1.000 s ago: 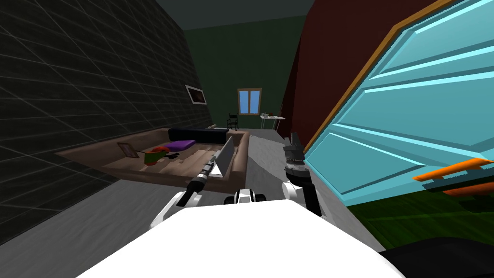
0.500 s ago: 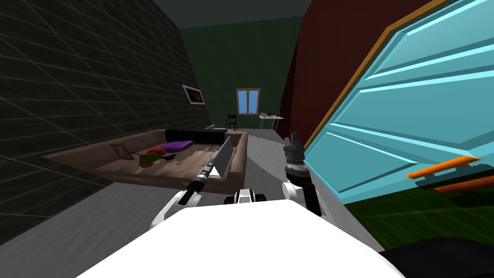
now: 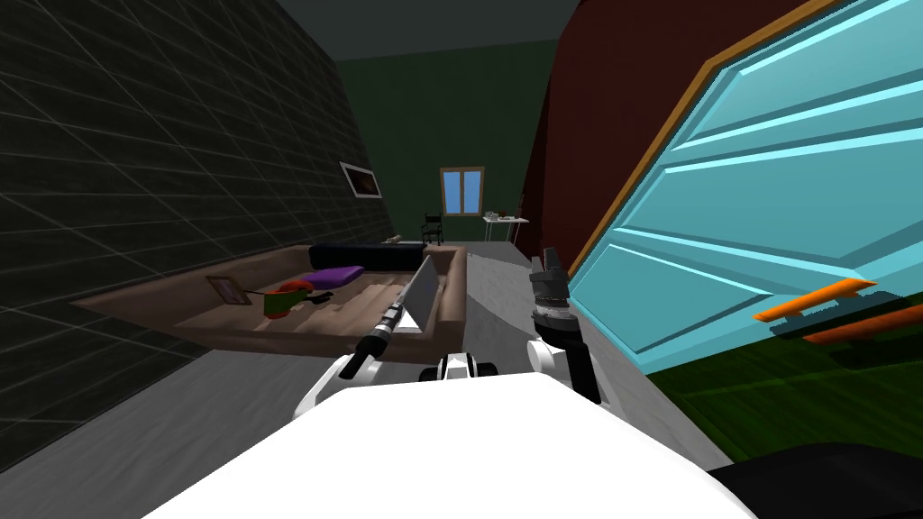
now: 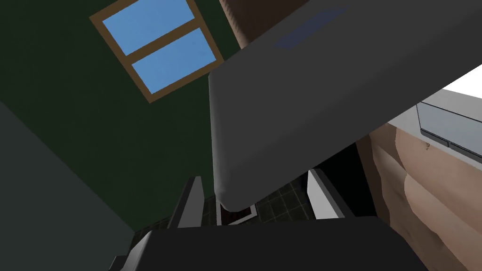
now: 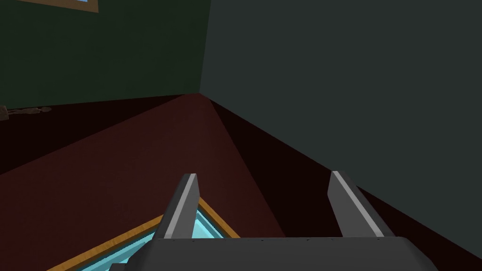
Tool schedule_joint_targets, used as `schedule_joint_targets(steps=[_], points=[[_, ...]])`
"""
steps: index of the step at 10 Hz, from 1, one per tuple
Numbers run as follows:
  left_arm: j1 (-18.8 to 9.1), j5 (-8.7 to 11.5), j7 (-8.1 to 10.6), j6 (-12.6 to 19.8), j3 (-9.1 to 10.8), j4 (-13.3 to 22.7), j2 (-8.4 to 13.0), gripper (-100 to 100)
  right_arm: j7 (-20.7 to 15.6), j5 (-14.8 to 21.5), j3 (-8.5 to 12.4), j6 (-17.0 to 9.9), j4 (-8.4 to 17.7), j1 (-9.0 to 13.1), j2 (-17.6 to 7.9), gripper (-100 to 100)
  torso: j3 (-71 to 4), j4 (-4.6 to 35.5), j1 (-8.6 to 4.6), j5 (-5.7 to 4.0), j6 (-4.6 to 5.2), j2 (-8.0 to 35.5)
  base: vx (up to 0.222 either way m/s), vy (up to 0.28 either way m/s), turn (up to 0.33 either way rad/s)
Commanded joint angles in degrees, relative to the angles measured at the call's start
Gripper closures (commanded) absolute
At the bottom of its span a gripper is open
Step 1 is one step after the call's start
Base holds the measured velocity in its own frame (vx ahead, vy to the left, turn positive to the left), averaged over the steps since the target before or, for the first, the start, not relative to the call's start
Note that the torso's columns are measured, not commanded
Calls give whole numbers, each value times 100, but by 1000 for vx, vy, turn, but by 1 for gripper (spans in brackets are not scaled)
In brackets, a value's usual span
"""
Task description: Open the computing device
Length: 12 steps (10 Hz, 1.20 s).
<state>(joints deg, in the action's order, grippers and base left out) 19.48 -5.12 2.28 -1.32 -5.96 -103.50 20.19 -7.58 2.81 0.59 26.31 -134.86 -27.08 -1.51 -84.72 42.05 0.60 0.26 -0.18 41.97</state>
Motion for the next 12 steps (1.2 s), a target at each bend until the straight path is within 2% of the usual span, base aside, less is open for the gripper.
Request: schedule_joint_targets(steps=[1,4,5,7,8,9,12], points=[[-47,246,251,37,-53,125,-112,100,0,0,0,0,0,0,0,0,2,-2,-16,-4,0,5,-18,187,-30],[-117,520,517,49,-128,217,-239,100,0,0,-1,0,0,0,1,0,13,22,-66,-27,18,31,-6,176,-34],[-94,462,449,47,-109,206,-200,100,0,0,-1,0,0,0,1,0,17,28,-64,-28,18,36,2,86,-13],[-185,637,609,-241,-165,610,-389,100,0,0,-2,0,0,0,2,0,22,31,-93,-36,24,43,0,103,-53],[-230,720,679,-385,-192,784,-484,100,0,0,-1,0,0,0,1,0,19,28,-56,-25,22,37,-4,203,-78],[-230,720,679,-385,-192,804,-484,100,0,0,0,0,0,0,0,0,19,31,-34,-19,20,40,-3,149,-27],[-367,967,890,-819,-273,1352,-767,100,0,0,-1,0,0,0,1,0,18,31,-69,-31,20,37,-4,140,-53]])
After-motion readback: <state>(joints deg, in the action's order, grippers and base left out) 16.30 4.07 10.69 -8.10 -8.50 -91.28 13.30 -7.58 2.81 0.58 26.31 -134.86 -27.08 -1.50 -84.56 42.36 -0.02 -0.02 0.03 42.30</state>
